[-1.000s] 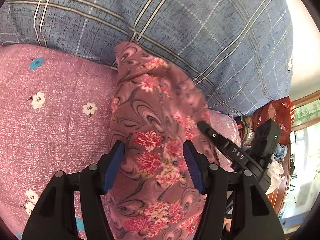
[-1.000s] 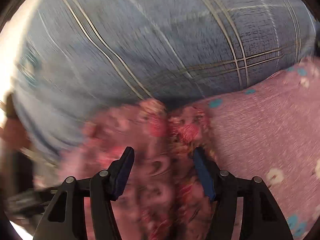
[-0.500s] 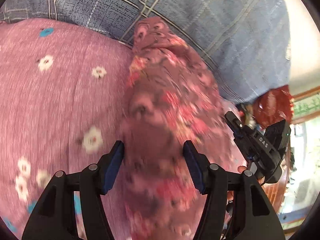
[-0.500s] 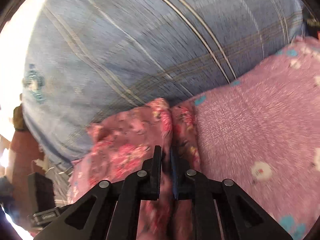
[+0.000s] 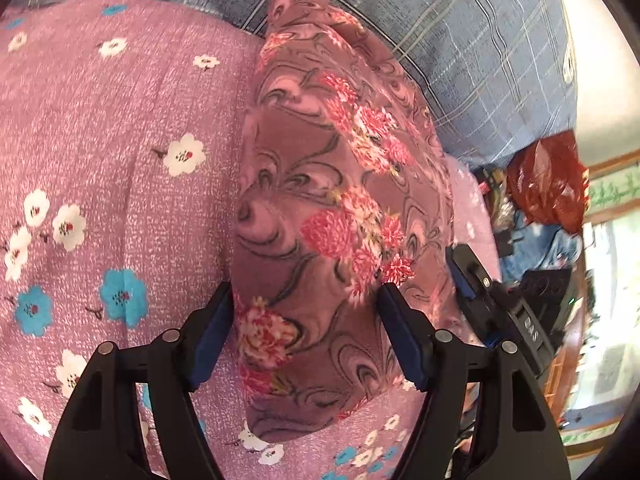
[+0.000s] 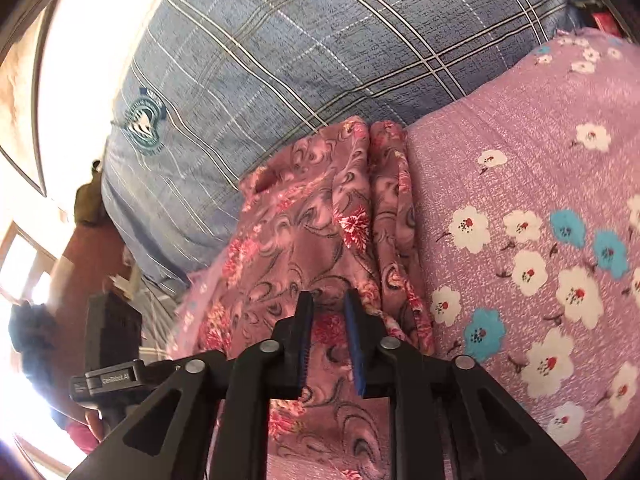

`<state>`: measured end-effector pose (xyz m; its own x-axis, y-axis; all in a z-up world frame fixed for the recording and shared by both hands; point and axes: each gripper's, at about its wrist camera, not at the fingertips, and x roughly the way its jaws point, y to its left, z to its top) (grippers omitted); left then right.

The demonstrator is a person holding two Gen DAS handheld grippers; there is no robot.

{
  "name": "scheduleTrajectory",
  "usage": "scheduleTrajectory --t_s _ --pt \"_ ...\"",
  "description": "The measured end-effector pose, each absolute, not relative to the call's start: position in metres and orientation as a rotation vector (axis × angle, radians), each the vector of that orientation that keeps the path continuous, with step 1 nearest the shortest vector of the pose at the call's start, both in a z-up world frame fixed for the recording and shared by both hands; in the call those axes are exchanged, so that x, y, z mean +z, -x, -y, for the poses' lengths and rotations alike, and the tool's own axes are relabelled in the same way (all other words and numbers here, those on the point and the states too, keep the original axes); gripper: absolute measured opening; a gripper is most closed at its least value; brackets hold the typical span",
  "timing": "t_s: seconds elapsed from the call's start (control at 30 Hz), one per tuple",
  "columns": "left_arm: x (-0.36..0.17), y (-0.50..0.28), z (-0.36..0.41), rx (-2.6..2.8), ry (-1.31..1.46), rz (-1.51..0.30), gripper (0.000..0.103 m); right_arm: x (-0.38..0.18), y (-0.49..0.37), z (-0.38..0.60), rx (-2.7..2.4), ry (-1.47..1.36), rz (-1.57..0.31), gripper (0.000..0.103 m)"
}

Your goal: Fold small clothes

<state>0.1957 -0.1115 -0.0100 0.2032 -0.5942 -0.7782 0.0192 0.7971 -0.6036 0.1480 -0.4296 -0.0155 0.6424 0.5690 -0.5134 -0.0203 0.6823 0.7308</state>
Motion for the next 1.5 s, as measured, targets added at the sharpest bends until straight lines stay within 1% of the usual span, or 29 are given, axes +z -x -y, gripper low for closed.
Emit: scheduleTrajectory --t_s 0.07,0.1,0.13,0.17,0.2,0.23,0.3,0.33,0.37,0.4,0.43,0.47,0.5,0.53,0.6,0.63,0.73,0.8,0.83,0.87,0.9,0.97,1.03,1.1,1.17,1.27,1.33,1.4,1.5 --pt "-0.013 -0.195 0.103 -0.465 0.567 -1.317 0.072 -0.015 -0.147 0.436 0.414 -0.832 -0.804 0.040" --pt "-0.013 -0.196 0.102 -0.470 0.577 -1.321 0.072 -0.012 -0.144 0.441 0.422 -0.862 -0.811 0.042" --pt "-0.014 -0.196 0.101 -0.474 0.582 -1.324 0.072 -0.008 -0.143 0.447 0.429 -0.892 -0.815 0.050" --pt "-0.015 -0.196 0.100 -0.478 0.587 -1.325 0.073 -0.001 -0.142 0.453 0.424 -0.898 -0.799 0.061" --pt "-0.015 -0.197 0.099 -0.481 0.595 -1.324 0.074 0.008 -0.137 0.458 0.379 -0.855 -0.778 0.067" --pt "-0.015 -0.196 0.098 -0.484 0.602 -1.321 0.077 0.013 -0.138 0.456 0.325 -0.788 -0.791 0.075" --pt "-0.015 -0.196 0.099 -0.493 0.616 -1.312 0.083 0.010 -0.138 0.450 0.292 -0.698 -0.874 0.075" --pt "-0.014 -0.195 0.100 -0.487 0.613 -1.308 0.083 0.005 -0.142 0.445 0.315 -0.688 -0.923 0.075" --pt "-0.013 -0.196 0.106 -0.478 0.607 -1.304 0.082 -0.004 -0.144 0.438 0.345 -0.682 -0.967 0.073" --pt "-0.009 -0.194 0.112 -0.461 0.579 -1.303 0.066 -0.007 -0.143 0.433 0.353 -0.666 -0.976 0.061" --pt "-0.008 -0.193 0.117 -0.464 0.559 -1.315 0.040 -0.006 -0.143 0.423 0.313 -0.578 -0.983 0.040" --pt "-0.007 -0.190 0.120 -0.465 0.550 -1.330 0.037 0.000 -0.142 0.418 0.314 -0.532 -0.986 0.027" --pt "-0.004 -0.184 0.119 -0.454 0.556 -1.322 0.034 0.007 -0.140 0.416 0.328 -0.519 -0.969 0.019" --pt "-0.002 -0.179 0.118 -0.459 0.560 -1.313 0.030 0.022 -0.134 0.417 0.342 -0.515 -0.912 0.016" --pt "-0.008 -0.168 0.117 -0.459 0.565 -1.326 0.030 0.036 -0.122 0.422 0.352 -0.522 -0.856 0.013" --pt "-0.016 -0.163 0.117 -0.462 0.574 -1.343 0.029 0.034 -0.119 0.424 0.350 -0.532 -0.857 0.011" --pt "-0.020 -0.161 0.118 -0.467 0.556 -1.322 0.027 -0.005 -0.120 0.421 0.270 -0.454 -0.996 0.011" --pt "-0.016 -0.161 0.113 -0.456 0.570 -1.329 0.027 -0.006 -0.117 0.428 0.282 -0.514 -0.960 0.011" --pt "-0.012 -0.159 0.113 -0.440 0.554 -1.326 0.027 -0.003 -0.116 0.432 0.271 -0.567 -0.968 0.013" --pt "-0.007 -0.156 0.113 -0.427 0.529 -1.316 0.027 0.000 -0.115 0.433 0.268 -0.588 -0.965 0.017" --pt "-0.004 -0.153 0.112 -0.418 0.509 -1.305 0.028 0.003 -0.114 0.431 0.261 -0.578 -0.962 0.017" --pt "0.007 -0.145 0.115 -0.396 0.448 -1.269 0.034 0.011 -0.108 0.427 0.229 -0.514 -0.964 0.019" --pt "0.016 -0.139 0.115 -0.371 0.405 -1.237 0.043 0.020 -0.105 0.423 0.205 -0.478 -0.971 0.020" --pt "0.021 -0.137 0.116 -0.363 0.386 -1.216 0.044 0.025 -0.105 0.422 0.181 -0.460 -0.971 0.025" --pt "0.026 -0.137 0.115 -0.343 0.364 -1.198 0.045 0.032 -0.106 0.421 0.153 -0.427 -0.968 0.041" --pt "0.030 -0.139 0.110 -0.322 0.343 -1.174 0.047 0.042 -0.112 0.417 0.087 -0.347 -0.954 0.058" --pt "0.032 -0.142 0.106 -0.306 0.323 -1.159 0.047 0.048 -0.117 0.415 0.057 -0.298 -0.951 0.066" --pt "0.032 -0.147 0.103 -0.289 0.309 -1.151 0.047 0.052 -0.126 0.411 0.017 -0.234 -0.952 0.070" --pt "0.033 -0.164 0.092 -0.283 0.318 -1.160 0.049 0.058 -0.143 0.404 -0.046 -0.117 -0.942 0.080"
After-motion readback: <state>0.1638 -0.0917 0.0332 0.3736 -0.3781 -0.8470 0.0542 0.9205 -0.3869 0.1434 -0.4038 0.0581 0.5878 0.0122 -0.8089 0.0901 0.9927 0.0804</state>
